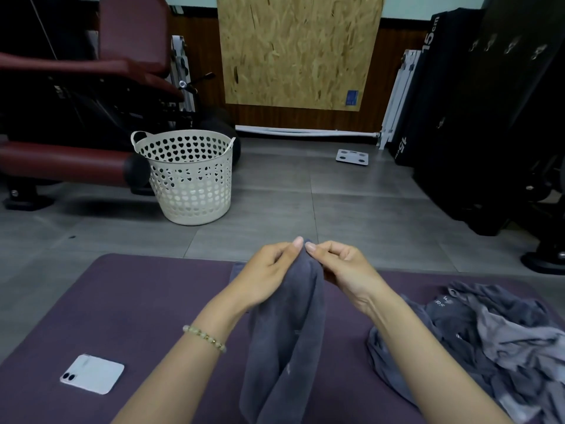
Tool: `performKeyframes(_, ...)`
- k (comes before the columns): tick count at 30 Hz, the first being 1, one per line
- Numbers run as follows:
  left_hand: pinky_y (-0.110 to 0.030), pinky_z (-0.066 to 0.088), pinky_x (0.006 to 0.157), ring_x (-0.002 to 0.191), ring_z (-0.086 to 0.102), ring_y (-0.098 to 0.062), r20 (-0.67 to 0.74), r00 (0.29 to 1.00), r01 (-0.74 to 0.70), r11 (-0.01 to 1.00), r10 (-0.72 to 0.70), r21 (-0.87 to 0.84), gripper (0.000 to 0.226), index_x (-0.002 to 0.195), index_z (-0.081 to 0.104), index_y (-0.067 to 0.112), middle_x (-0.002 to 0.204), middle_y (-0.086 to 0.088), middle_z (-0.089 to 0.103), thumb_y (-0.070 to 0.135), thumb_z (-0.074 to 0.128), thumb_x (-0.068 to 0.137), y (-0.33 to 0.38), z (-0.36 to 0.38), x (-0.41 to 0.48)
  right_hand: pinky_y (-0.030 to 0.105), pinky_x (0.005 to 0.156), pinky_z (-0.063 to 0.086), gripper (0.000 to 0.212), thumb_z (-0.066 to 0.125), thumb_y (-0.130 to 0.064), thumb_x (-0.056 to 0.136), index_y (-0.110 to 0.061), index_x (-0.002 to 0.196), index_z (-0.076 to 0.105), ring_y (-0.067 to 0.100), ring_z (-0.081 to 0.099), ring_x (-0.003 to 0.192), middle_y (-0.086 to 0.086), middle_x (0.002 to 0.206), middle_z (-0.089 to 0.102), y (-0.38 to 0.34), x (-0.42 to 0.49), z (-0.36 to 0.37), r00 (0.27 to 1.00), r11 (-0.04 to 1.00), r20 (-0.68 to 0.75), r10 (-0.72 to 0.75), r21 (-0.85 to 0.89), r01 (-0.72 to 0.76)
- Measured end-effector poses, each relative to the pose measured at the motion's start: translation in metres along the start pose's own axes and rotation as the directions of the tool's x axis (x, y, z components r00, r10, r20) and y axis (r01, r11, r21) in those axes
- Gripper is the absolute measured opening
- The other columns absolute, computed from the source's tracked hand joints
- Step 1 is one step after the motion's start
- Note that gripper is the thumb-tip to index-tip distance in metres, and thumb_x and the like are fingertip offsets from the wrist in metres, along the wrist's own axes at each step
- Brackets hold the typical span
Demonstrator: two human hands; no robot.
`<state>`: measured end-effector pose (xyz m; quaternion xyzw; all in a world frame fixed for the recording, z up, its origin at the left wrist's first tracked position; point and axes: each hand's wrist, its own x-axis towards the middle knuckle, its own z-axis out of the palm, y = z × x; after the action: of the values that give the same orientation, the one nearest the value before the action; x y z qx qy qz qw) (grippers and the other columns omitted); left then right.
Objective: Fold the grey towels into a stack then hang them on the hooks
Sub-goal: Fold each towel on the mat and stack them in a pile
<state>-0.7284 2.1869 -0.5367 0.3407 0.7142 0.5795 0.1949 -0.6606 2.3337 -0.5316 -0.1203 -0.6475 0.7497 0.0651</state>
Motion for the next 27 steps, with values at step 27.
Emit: performKeyframes(27,-0.029,0.055,0.064,0.051,0.064,-0.016,-0.240,0.865,0.000,0.479,-0.441,-0.878,0.044,0.075,0.051,0.008,0.054,-0.003,0.061,0.044,0.040,0.099,0.010,0.004,0.076,0.018,0.054,0.052,0.066,0.088,-0.064,0.028,-0.011,0.067,0.075,0.013,0.067,0.062,0.008,0.070,0.072,-0.031,0.001,-0.103,0.993,0.978,0.081,0.089,-0.197,-0.071)
